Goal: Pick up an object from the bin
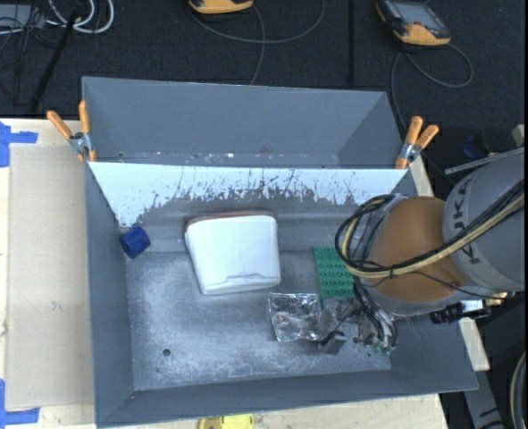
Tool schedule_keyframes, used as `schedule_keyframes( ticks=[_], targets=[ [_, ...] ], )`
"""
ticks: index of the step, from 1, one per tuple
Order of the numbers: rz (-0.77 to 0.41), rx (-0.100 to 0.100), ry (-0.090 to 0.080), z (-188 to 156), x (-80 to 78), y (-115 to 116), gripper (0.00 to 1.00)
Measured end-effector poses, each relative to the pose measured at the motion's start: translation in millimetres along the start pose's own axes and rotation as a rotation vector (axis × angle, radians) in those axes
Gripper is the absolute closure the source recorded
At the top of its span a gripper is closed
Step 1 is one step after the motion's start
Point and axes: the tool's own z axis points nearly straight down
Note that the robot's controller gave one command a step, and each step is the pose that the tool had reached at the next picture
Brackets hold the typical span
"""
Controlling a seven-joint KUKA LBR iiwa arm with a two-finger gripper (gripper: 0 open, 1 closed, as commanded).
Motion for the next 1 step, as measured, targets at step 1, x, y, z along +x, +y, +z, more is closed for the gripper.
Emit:
schedule_keyframes(
  ticks=[1],
  targets=[
    [-0.005, -0.001, -0.008, -71.2, -1.4, -0.2, 1.0]
  ],
)
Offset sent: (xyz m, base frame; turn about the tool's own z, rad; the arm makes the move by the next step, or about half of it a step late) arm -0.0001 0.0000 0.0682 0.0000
